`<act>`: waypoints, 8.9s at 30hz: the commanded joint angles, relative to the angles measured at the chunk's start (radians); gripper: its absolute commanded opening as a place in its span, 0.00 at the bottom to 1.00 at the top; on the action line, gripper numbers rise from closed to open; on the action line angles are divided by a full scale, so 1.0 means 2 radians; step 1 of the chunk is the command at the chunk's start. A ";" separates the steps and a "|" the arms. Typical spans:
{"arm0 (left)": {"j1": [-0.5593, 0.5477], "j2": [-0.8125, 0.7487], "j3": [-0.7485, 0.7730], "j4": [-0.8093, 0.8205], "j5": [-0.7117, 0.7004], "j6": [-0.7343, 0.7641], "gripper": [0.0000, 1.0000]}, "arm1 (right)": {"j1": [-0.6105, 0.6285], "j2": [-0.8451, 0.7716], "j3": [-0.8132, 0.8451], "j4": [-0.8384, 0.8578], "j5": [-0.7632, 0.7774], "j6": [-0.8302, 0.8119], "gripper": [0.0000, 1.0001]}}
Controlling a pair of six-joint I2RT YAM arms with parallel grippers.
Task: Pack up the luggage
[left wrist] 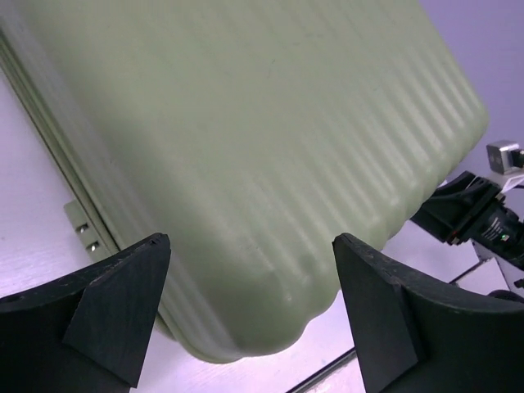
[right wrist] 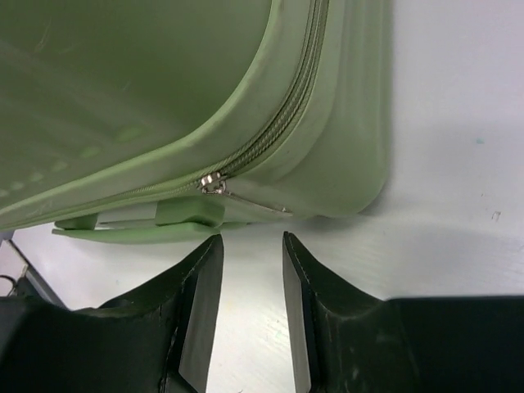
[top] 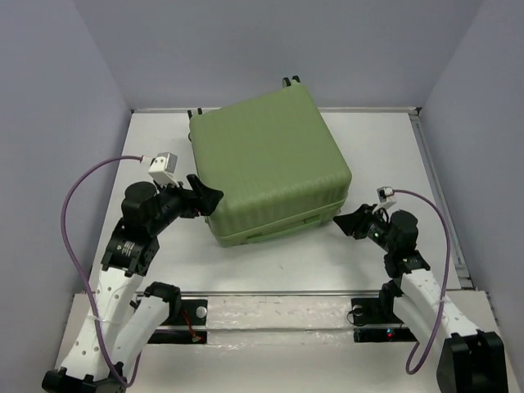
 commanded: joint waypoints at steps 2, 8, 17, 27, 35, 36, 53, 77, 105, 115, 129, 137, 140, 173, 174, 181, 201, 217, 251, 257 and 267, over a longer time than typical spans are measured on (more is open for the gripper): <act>0.001 -0.020 -0.019 -0.043 -0.028 0.008 0.95 | 0.000 0.040 0.010 0.109 0.018 -0.027 0.41; 0.001 -0.028 -0.013 -0.060 -0.022 0.001 0.99 | 0.000 0.092 0.016 0.168 -0.007 -0.038 0.42; 0.001 -0.023 -0.017 -0.063 0.019 0.003 0.99 | 0.000 0.135 0.027 0.228 -0.043 -0.056 0.38; 0.001 -0.027 -0.049 -0.040 0.089 -0.012 0.99 | 0.000 0.173 0.025 0.295 -0.071 -0.041 0.18; 0.001 -0.024 -0.070 0.006 0.122 -0.038 0.99 | 0.032 0.113 0.022 0.225 -0.045 -0.037 0.07; 0.001 -0.024 -0.076 0.016 0.128 -0.052 0.99 | 0.045 0.107 0.025 0.190 -0.034 -0.039 0.07; -0.052 0.010 -0.096 0.176 0.114 -0.148 0.99 | 0.639 0.465 0.388 -0.039 0.371 0.023 0.07; -0.123 0.150 0.168 0.097 -0.011 -0.092 0.99 | 0.685 0.352 0.113 0.232 0.333 0.098 0.62; 0.183 0.612 0.355 0.259 0.154 -0.201 0.99 | 0.685 0.125 0.056 -0.062 0.458 0.229 0.91; 0.163 0.738 0.430 0.343 0.211 -0.282 0.99 | 0.685 0.136 0.070 -0.055 0.454 0.222 0.92; 0.138 0.777 0.444 0.592 0.172 -0.461 0.76 | 0.685 0.125 0.043 -0.046 0.452 0.257 0.93; 0.159 0.706 0.490 0.595 0.176 -0.469 0.06 | 0.685 0.102 0.043 -0.057 0.485 0.249 0.94; 0.161 0.682 0.522 0.563 0.181 -0.462 0.06 | 0.674 0.097 0.044 -0.065 0.481 0.243 0.94; 0.221 0.631 0.260 0.464 0.155 -0.258 0.06 | 0.263 0.070 0.117 -0.141 0.397 0.075 0.07; 0.225 0.630 0.252 0.464 0.153 -0.258 0.06 | 0.250 0.083 0.115 -0.114 0.371 0.065 0.07; 0.237 0.577 0.150 0.431 0.119 -0.227 0.06 | 0.161 0.222 0.173 0.063 0.230 0.015 0.07; 0.255 0.134 -0.119 0.315 0.074 -0.204 0.06 | 0.065 0.226 0.335 -0.138 0.084 -0.093 0.48; 0.255 0.123 -0.055 0.271 0.054 -0.181 0.21 | 0.149 -0.027 0.058 -0.054 0.040 -0.001 0.44; 0.218 0.008 -0.028 0.195 0.004 -0.129 0.99 | 0.158 -0.084 0.061 -0.181 0.045 0.002 0.55; 0.089 -0.093 -0.070 0.112 -0.048 -0.079 0.91 | 0.167 0.001 0.049 -0.080 0.023 -0.031 0.51; -0.068 -0.108 -0.153 0.103 -0.028 -0.089 0.62 | 0.167 0.005 0.034 -0.017 0.011 -0.037 0.45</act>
